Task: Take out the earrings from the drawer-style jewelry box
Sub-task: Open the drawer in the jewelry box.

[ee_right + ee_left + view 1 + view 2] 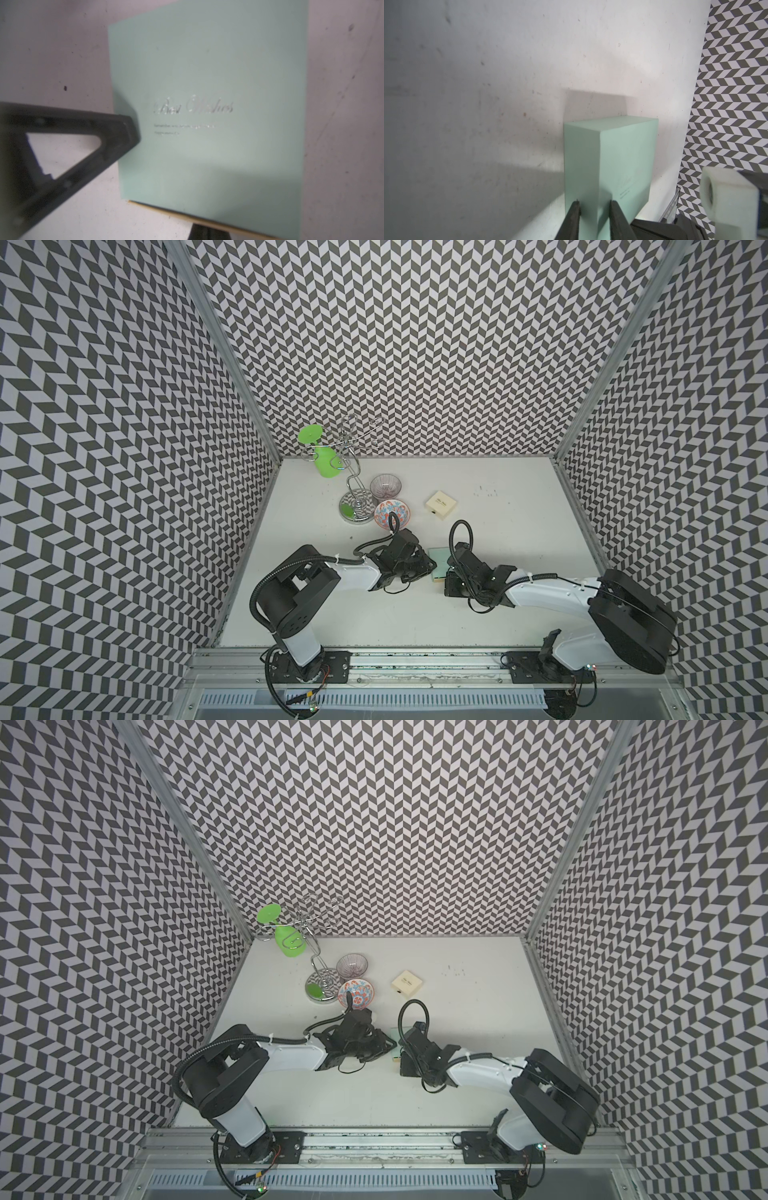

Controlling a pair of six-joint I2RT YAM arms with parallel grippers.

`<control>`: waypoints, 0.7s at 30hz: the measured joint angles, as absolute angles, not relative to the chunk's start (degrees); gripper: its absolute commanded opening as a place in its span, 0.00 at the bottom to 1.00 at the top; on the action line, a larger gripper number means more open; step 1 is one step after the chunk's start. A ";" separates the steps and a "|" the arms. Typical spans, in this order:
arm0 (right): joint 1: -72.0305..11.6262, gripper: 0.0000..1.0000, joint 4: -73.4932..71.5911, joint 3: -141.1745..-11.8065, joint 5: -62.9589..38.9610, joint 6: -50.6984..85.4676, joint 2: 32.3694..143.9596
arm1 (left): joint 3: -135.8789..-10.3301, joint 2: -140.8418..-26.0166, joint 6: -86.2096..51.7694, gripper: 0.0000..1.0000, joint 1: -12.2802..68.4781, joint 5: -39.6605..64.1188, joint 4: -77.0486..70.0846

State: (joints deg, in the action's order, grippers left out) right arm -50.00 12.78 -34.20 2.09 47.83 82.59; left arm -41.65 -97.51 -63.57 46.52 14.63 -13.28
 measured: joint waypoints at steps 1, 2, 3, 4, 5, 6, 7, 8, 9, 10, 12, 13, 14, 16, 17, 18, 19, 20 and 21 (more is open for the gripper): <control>-50.24 0.00 12.75 -34.00 2.11 48.12 82.39 | -41.65 -97.51 -63.57 0.25 46.54 14.66 -13.30; -50.50 0.00 12.75 -33.82 2.13 48.34 82.19 | -41.65 -97.54 -63.57 0.25 46.54 14.68 -13.32; -50.63 0.00 12.78 -33.71 2.13 48.58 82.06 | -41.65 -97.54 -63.57 0.25 46.54 14.68 -13.32; -50.81 0.00 12.78 -33.58 2.13 48.86 81.93 | -41.65 -97.54 -63.57 0.25 46.54 14.68 -13.34; -50.89 0.00 12.78 -33.47 2.13 49.15 81.78 | -41.65 -97.54 -63.55 0.25 46.65 14.70 -13.34; -50.96 0.00 12.78 -33.36 2.13 49.28 81.67 | -41.65 -97.54 -63.55 0.25 46.65 14.70 -13.34; -51.00 0.00 12.78 -33.28 2.15 49.39 81.56 | -41.65 -97.54 -63.55 0.25 46.72 14.70 -13.34; -51.00 0.00 12.88 -33.26 2.15 49.50 81.47 | -41.65 -97.54 -63.53 0.25 46.76 14.70 -13.32; -51.07 0.00 13.04 -33.26 2.15 49.58 81.41 | -41.65 -97.54 -63.53 0.25 46.78 14.70 -13.34; -51.16 0.00 13.21 -33.23 2.15 49.63 81.32 | -41.65 -97.54 -63.51 0.25 46.85 14.70 -13.34; -51.24 0.00 13.21 -33.06 2.11 49.80 81.12 | -41.65 -97.54 -63.48 0.25 46.87 14.70 -13.34; -51.24 0.00 13.21 -32.82 2.02 49.98 80.86 | -41.65 -97.54 -63.33 0.25 46.87 14.74 -13.34; -51.24 0.00 13.19 -32.53 1.91 50.09 80.58 | -41.67 -97.54 -63.22 0.25 46.87 14.81 -13.32; -51.24 0.00 13.30 -32.05 1.74 50.30 79.99 | -41.71 -97.54 -63.00 0.24 47.03 14.87 -13.30; -51.24 0.00 13.45 -31.92 1.67 50.43 79.77 | -41.71 -97.54 -62.85 0.24 47.13 14.87 -13.30; -51.24 0.00 13.63 -31.77 1.63 50.52 79.50 | -41.74 -97.54 -62.74 0.24 47.20 14.90 -13.30; -51.24 0.00 13.89 -31.66 1.58 50.61 79.22 | -41.82 -97.56 -62.65 0.24 47.24 15.05 -13.26; -51.24 0.00 14.15 -31.53 1.43 50.65 78.96 | -41.89 -97.62 -62.65 0.24 47.29 15.18 -13.23; -51.27 0.00 14.37 -31.35 1.23 50.68 78.65 | -42.00 -97.78 -62.63 0.24 47.29 15.38 -13.23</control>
